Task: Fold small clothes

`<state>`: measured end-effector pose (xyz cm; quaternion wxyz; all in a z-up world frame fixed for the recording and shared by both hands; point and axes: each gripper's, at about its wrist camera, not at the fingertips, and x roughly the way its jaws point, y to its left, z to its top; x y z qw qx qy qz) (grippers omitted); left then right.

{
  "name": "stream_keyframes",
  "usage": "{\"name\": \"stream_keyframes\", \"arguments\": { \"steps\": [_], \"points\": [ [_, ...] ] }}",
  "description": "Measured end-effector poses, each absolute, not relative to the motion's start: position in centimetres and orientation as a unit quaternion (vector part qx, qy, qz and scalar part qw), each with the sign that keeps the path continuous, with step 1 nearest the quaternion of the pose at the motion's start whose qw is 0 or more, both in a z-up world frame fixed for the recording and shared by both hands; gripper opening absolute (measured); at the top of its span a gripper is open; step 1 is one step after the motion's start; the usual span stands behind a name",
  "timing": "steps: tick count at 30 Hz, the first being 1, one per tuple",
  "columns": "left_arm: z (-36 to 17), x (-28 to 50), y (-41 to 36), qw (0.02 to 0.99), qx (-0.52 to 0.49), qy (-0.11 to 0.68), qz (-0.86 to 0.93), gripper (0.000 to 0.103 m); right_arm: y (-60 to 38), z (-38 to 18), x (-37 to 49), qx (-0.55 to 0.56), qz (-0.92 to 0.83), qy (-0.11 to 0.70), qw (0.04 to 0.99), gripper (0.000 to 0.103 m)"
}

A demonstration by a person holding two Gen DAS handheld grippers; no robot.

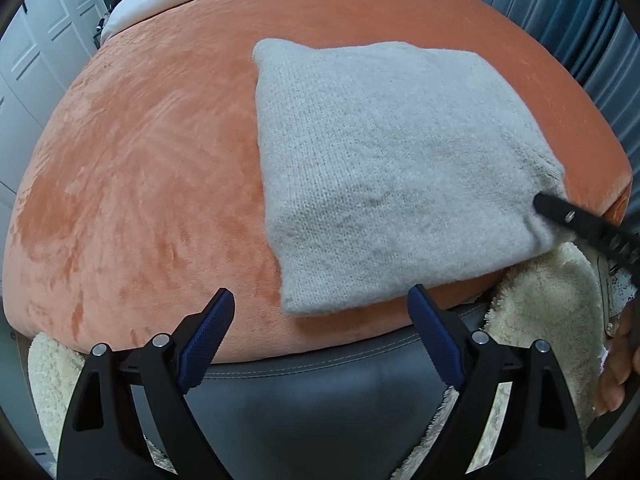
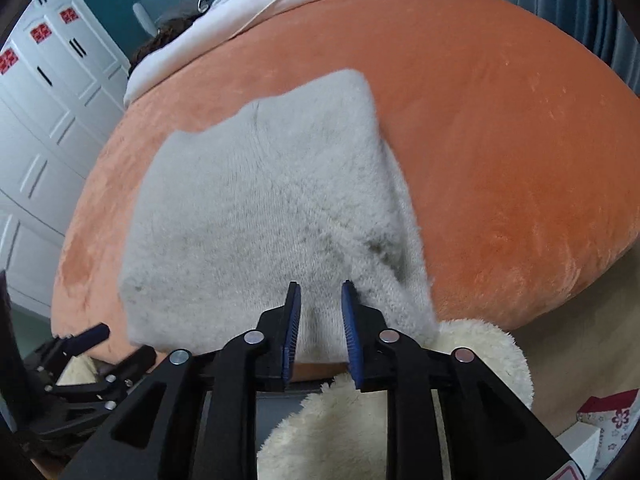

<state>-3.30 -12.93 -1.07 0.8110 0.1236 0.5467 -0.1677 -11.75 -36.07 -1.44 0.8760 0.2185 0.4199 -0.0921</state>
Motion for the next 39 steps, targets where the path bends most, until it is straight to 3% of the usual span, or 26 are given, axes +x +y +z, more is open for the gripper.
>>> {"name": "stream_keyframes", "arguments": {
  "steps": [3, 5, 12, 21, 28, 30, 32, 33, 34, 36, 39],
  "points": [
    [-1.0, -3.1, -13.2, 0.811, 0.12, 0.547, -0.167, 0.086, -37.5, -0.6, -11.9, 0.244, -0.098, 0.402, 0.877, 0.034],
    [-0.9, -3.1, -13.5, 0.81, 0.115, 0.549, -0.169, 0.086, -37.9, -0.4, -11.7, 0.232, -0.127, 0.399, 0.878, 0.058],
    [-0.4, -1.3, -13.3, 0.81, 0.066, 0.55, -0.19, 0.091, -41.0, -0.9, -11.3, 0.26, -0.135, 0.393, 0.872, 0.063],
    [-3.9, 4.6, -12.0, 0.772, -0.069, 0.606, -0.177, 0.093, -41.8, -4.5, -7.8, 0.311, -0.084, 0.422, 0.847, 0.078],
    [-6.4, 6.1, -13.4, 0.76, -0.092, 0.611, -0.201, 0.098, -41.8, -6.0, -5.9, 0.32, -0.054, 0.422, 0.846, 0.096],
    [-6.1, 5.9, -14.1, 0.766, -0.08, 0.605, -0.202, 0.098, -41.7, -6.1, -5.6, 0.318, -0.05, 0.422, 0.847, 0.096],
    [-5.6, 5.7, -14.8, 0.769, -0.066, 0.603, -0.203, 0.094, -41.5, -6.0, -5.3, 0.317, -0.04, 0.421, 0.849, 0.081],
    [-5.2, 5.6, -14.9, 0.769, -0.063, 0.602, -0.206, 0.087, -41.4, -5.8, -5.0, 0.319, -0.029, 0.419, 0.85, 0.073],
    [-4.8, 5.5, -15.0, 0.768, -0.061, 0.602, -0.211, 0.076, -41.2, -5.7, -4.8, 0.328, -0.01, 0.417, 0.848, 0.05],
    [-3.6, 5.4, -15.0, 0.764, -0.059, 0.6, -0.231, 0.06, -40.8, -5.1, -4.8, 0.336, -0.011, 0.413, 0.846, 0.04],
    [-0.8, 5.2, -14.5, 0.765, -0.071, 0.583, -0.266, 0.051, -39.8, -2.6, -5.9, 0.34, -0.006, 0.386, 0.858, 0.034]
  ]
}}
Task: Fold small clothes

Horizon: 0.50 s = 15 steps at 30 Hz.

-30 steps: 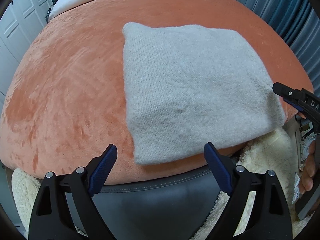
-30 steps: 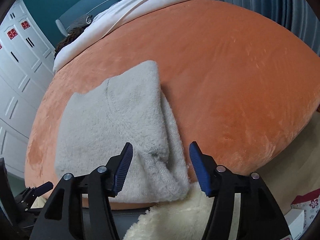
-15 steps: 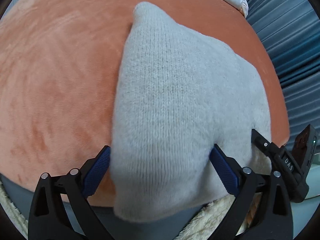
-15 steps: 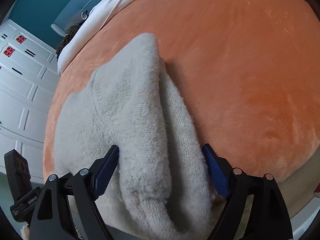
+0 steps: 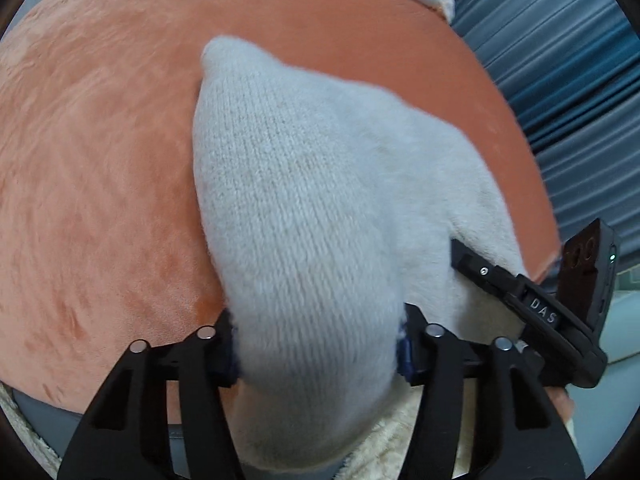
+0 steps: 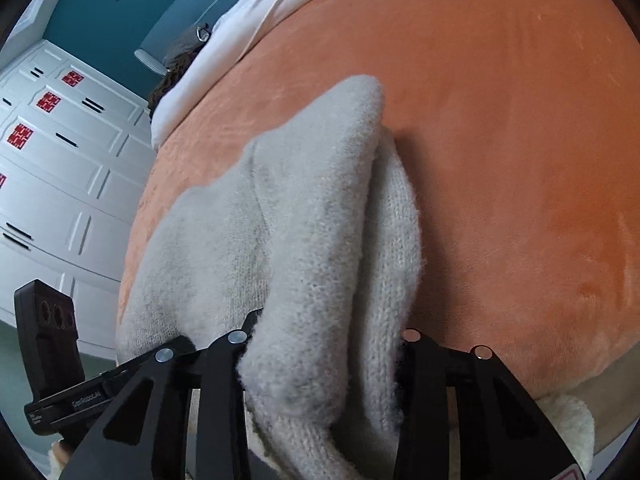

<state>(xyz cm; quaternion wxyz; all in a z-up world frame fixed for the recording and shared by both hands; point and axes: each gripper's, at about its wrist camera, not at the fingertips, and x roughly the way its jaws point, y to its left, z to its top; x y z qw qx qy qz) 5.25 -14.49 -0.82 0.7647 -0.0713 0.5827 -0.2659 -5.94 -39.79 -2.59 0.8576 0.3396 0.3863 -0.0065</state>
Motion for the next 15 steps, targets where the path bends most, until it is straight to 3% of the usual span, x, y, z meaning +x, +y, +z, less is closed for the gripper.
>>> {"name": "stream_keyframes", "arguments": {
  "steps": [7, 15],
  "points": [
    [8.7, 3.6, -13.6, 0.783, -0.096, 0.502, -0.354, 0.049, -37.7, 7.6, -11.3, 0.305, -0.008, 0.287, 0.908, 0.032],
    [22.6, -0.3, -10.7, 0.827, -0.079, 0.332, -0.446, 0.049, -34.2, 20.7, -17.8, 0.247, -0.001, 0.127, 0.961, 0.032]
  ]
}}
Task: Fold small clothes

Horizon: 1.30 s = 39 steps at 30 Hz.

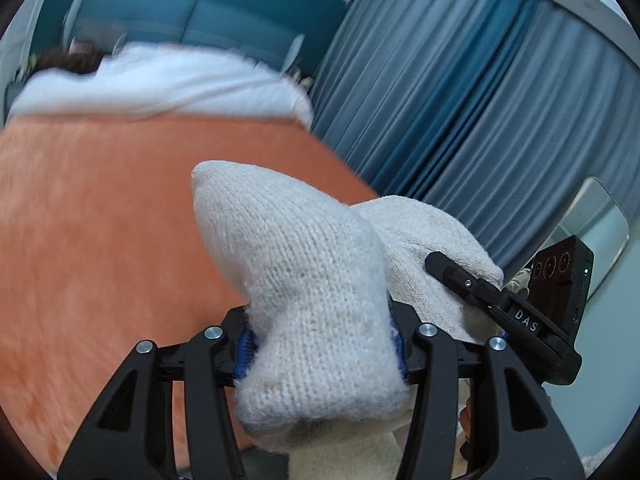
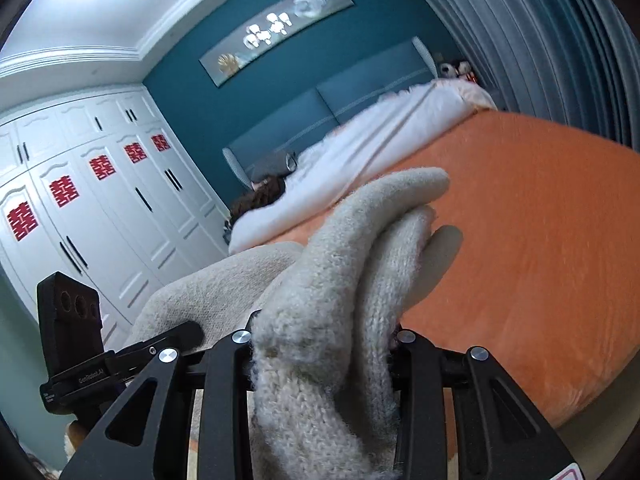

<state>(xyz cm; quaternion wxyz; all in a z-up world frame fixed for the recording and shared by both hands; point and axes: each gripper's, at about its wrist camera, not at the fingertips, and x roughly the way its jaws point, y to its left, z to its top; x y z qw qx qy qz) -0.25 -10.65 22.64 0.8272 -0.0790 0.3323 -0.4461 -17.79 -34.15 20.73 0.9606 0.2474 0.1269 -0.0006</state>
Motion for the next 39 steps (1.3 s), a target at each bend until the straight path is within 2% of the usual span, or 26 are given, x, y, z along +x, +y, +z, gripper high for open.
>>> {"name": "stream_keyframes", "arguments": {
  "steps": [7, 11, 13, 14, 16, 17, 19, 21, 22, 24, 26, 28, 31, 36, 37, 38, 39],
  "points": [
    [31.3, -1.3, -4.2, 0.867, -0.071, 0.192, -0.454, 0.051, -28.1, 29.1, -18.5, 0.182, 0.053, 0.029, 0.981, 0.033],
    [31.7, -0.1, -0.1, 0.887, -0.064, 0.168, -0.425, 0.055, -25.1, 29.8, -14.7, 0.179, 0.094, 0.033, 0.979, 0.034],
    [29.6, 1.7, 1.7, 0.897, -0.063, 0.187, -0.394, 0.064, -24.4, 27.9, -12.2, 0.195, 0.106, 0.06, 0.973, 0.036],
    [28.6, 2.2, 2.8, 0.9, -0.063, 0.203, -0.381, 0.067, -24.0, 26.5, -10.4, 0.2, 0.107, 0.081, 0.971, 0.041],
    [24.0, 4.5, 4.7, 0.898, -0.07, 0.249, -0.355, 0.089, -23.4, 20.8, -6.2, 0.212, 0.098, 0.149, 0.961, 0.047],
    [20.4, 5.8, 5.4, 0.89, -0.073, 0.287, -0.345, 0.091, -23.4, 17.4, -4.5, 0.214, 0.084, 0.189, 0.955, 0.051],
    [12.1, 7.6, 7.4, 0.877, -0.067, 0.38, -0.286, 0.09, -23.7, 9.0, -1.3, 0.226, 0.028, 0.3, 0.926, 0.051],
    [6.0, 7.9, 9.3, 0.868, -0.054, 0.444, -0.216, 0.085, -24.2, 2.9, -1.0, 0.265, 0.0, 0.366, 0.892, 0.049],
    [4.1, 7.6, 10.2, 0.861, -0.054, 0.463, -0.205, 0.084, -24.4, 1.4, -1.6, 0.288, 0.0, 0.372, 0.882, 0.049],
    [2.4, 7.3, 11.5, 0.854, -0.073, 0.472, -0.204, 0.084, -24.4, 0.8, -2.3, 0.297, 0.001, 0.364, 0.883, 0.051],
    [2.4, 7.5, 12.2, 0.854, -0.096, 0.467, -0.21, 0.089, -24.3, 1.8, -1.5, 0.284, -0.001, 0.361, 0.888, 0.065],
    [2.6, 9.1, 12.1, 0.854, -0.116, 0.46, -0.214, 0.094, -24.2, 2.6, 0.0, 0.286, 0.005, 0.356, 0.89, 0.074],
    [0.7, 12.7, 11.2, 0.835, -0.147, 0.484, -0.219, 0.097, -23.6, 2.0, 3.4, 0.271, 0.01, 0.373, 0.887, 0.081],
    [-4.1, 17.1, 10.4, 0.783, -0.215, 0.545, -0.211, 0.097, -23.4, -2.4, 8.7, 0.275, -0.008, 0.436, 0.857, 0.082],
    [-4.9, 17.6, 10.3, 0.773, -0.229, 0.554, -0.209, 0.094, -23.4, -3.2, 9.3, 0.283, -0.003, 0.444, 0.85, 0.078],
    [-5.3, 17.9, 10.1, 0.763, -0.243, 0.557, -0.218, 0.089, -23.3, -3.6, 9.7, 0.294, 0.01, 0.445, 0.846, 0.061],
    [-5.4, 18.2, 9.9, 0.755, -0.252, 0.559, -0.231, 0.074, -23.0, -3.5, 9.9, 0.294, 0.022, 0.443, 0.847, 0.05]
  ]
}}
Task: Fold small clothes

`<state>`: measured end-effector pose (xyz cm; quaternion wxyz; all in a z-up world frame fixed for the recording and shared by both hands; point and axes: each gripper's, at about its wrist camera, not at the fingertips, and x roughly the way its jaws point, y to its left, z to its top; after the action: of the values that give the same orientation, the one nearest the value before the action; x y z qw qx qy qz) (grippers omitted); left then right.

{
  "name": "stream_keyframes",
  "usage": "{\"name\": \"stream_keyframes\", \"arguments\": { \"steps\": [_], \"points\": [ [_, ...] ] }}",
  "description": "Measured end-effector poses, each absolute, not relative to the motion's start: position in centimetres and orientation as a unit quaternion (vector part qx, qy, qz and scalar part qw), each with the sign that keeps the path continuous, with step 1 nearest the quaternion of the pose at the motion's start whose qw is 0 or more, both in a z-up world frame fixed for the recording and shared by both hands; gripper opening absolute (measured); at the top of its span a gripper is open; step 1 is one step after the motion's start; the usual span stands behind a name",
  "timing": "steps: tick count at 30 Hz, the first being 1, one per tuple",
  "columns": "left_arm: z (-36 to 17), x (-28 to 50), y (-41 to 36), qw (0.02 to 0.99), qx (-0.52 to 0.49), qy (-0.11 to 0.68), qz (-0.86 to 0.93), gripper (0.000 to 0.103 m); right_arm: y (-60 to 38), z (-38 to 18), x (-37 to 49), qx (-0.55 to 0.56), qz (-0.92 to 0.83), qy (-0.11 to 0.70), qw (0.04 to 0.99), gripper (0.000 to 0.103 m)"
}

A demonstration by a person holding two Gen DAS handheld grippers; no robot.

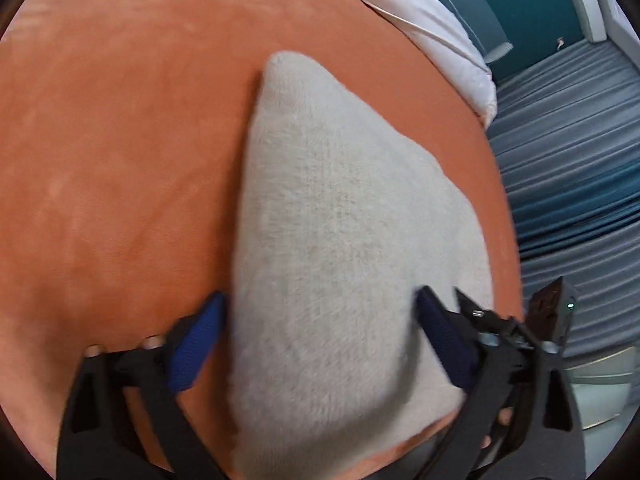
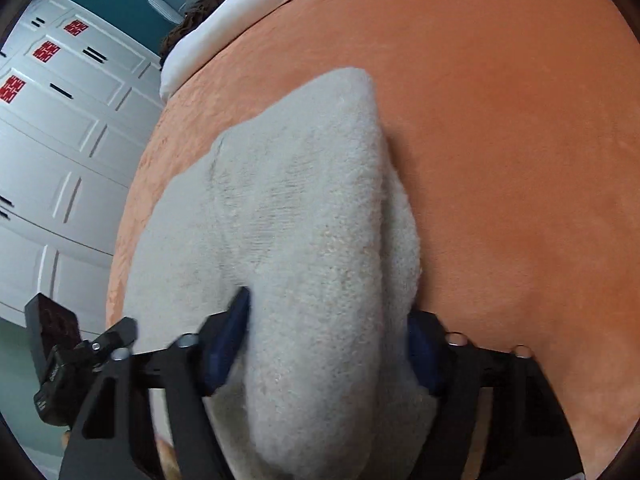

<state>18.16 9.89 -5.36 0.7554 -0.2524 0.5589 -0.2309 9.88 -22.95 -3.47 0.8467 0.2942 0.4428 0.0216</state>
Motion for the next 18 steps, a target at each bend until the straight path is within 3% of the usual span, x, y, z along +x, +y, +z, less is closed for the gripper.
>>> {"name": "stream_keyframes", "arguments": {
  "steps": [1, 4, 7, 11, 13, 16, 18],
  "points": [
    [-4.9, 18.3, 9.7, 0.761, -0.247, 0.555, -0.229, 0.065, -22.6, -2.6, 10.0, 0.283, 0.024, 0.441, 0.852, 0.04],
    [-1.4, 17.5, 9.1, 0.788, -0.22, 0.514, -0.259, 0.053, -20.9, 2.7, 9.2, 0.227, 0.059, 0.383, 0.894, 0.034],
    [2.0, 17.5, 9.0, 0.815, -0.202, 0.47, -0.273, 0.054, -20.4, 5.9, 8.3, 0.2, 0.07, 0.34, 0.916, 0.034],
    [0.2, 18.6, 7.5, 0.831, -0.138, 0.489, -0.228, 0.06, -21.9, 1.5, 11.3, 0.186, 0.018, 0.399, 0.898, 0.045],
    [-1.6, 18.2, 7.0, 0.834, -0.09, 0.514, -0.179, 0.058, -22.9, -0.9, 11.9, 0.173, -0.035, 0.443, 0.879, 0.045],
    [0.3, 15.3, 7.3, 0.861, -0.063, 0.475, -0.171, 0.062, -22.4, 2.6, 8.2, 0.171, -0.044, 0.377, 0.909, 0.042],
    [1.6, 13.8, 7.1, 0.874, -0.038, 0.457, -0.158, 0.066, -20.8, 4.6, 6.2, 0.139, -0.031, 0.351, 0.925, 0.035]
  ]
}}
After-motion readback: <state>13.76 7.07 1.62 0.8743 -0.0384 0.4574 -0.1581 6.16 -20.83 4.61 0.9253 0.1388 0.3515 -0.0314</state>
